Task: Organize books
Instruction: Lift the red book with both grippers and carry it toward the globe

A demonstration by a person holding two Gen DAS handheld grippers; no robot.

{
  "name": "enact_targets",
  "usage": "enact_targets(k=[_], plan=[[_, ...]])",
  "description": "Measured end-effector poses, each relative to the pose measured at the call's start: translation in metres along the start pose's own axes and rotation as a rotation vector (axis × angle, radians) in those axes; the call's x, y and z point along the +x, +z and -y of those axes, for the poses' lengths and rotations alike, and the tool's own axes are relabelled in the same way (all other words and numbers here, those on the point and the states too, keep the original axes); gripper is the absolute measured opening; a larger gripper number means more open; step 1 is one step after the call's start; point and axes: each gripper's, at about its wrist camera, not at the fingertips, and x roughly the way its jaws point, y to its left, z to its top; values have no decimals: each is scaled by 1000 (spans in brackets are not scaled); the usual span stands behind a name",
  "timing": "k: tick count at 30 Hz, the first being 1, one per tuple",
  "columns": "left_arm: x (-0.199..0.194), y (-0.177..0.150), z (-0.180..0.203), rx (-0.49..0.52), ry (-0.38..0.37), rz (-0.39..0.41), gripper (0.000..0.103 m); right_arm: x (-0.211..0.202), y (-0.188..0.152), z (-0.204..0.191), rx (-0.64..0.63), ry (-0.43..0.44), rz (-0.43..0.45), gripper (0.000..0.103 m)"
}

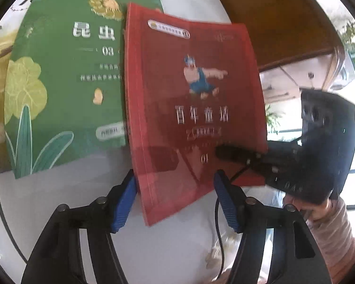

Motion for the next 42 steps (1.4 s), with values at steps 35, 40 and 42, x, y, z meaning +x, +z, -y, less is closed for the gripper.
enact_targets(k=[35, 40, 42], plan=[[-51, 2, 96, 546, 332, 244, 33, -51, -12, -66, -274, -92, 248, 6], [-78, -1, 79, 525, 336, 285, 33, -55, -7, -96, -315, -84, 281, 6], [-89, 0, 67, 506, 331, 302, 33, -57, -3, -108, -323, -82, 295, 6]])
